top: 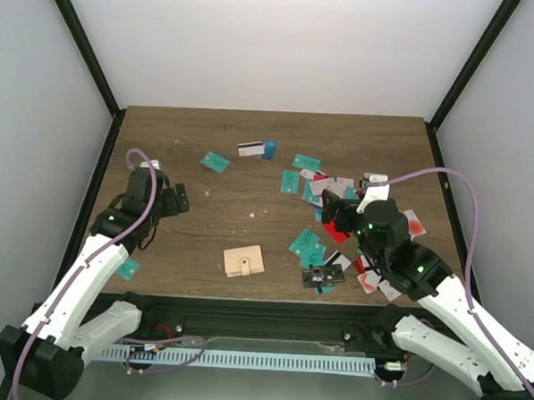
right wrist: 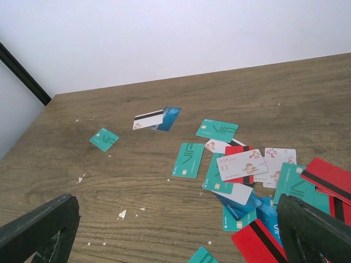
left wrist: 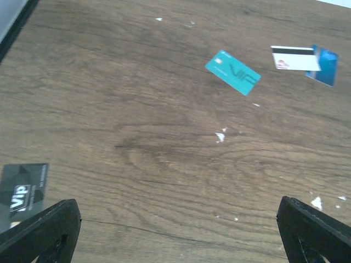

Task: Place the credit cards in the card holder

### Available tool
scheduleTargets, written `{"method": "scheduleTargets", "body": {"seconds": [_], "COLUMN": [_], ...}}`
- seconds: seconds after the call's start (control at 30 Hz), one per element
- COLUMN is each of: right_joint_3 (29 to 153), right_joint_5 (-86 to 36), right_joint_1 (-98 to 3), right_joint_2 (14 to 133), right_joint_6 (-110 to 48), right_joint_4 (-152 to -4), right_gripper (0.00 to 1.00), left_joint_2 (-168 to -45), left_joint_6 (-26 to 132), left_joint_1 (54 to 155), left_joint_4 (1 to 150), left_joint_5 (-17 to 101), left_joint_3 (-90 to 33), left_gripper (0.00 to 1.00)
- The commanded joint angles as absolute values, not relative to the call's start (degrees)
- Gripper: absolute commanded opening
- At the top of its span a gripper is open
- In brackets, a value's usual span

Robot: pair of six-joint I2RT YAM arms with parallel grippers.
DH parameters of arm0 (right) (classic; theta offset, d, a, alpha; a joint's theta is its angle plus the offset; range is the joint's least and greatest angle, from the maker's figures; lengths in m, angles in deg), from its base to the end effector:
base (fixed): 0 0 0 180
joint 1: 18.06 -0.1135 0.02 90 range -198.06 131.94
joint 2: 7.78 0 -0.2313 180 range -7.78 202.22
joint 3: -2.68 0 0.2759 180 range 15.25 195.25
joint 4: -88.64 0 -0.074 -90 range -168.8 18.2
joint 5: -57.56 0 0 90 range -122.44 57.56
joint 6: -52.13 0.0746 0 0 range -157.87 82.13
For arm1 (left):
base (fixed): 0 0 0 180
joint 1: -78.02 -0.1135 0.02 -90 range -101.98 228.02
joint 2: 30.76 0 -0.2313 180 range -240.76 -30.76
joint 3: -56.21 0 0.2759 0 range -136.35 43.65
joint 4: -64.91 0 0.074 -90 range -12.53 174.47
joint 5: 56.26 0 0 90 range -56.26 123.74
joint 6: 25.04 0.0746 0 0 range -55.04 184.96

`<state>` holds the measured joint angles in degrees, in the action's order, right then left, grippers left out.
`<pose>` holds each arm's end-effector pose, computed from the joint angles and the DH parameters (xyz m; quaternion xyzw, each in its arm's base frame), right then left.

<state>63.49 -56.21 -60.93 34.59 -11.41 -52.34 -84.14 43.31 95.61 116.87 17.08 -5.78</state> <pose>0.1993 0.1440 0.3066 0.0013 0.8129 0.1777 0.5546 0.2549 -0.0584 0.2406 -0.0895 0.9060 -0.0062 0.4137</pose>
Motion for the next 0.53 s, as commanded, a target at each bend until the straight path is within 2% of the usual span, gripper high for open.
{"method": "scheduleTargets", "body": {"seconds": [0.0, 0.17, 0.5], "right_joint_3": [62.68, 62.94, 63.23], "right_joint_5": [-58.07, -57.93, -57.42], "right_joint_1": [-60.69, -60.69, -60.69], "right_joint_2": [32.78, 32.76, 34.54], "right_joint_6": [-11.27, -12.78, -12.05], "right_joint_4": [-53.2, -53.87, -53.65], "right_gripper": [1.0, 1.0, 1.0], "left_joint_2": [-82.23, -81.95, -72.71], "left_joint_6": [45.0, 44.2, 45.08], "left_joint_1": [95.11, 95.07, 95.01], "left_joint_4": [109.22, 109.0, 106.6], "left_joint_5": [23.09, 22.86, 24.91], "left_joint_3": [-4.18, -3.59, 1.33], "left_gripper": [1.0, 1.0, 1.0]}}
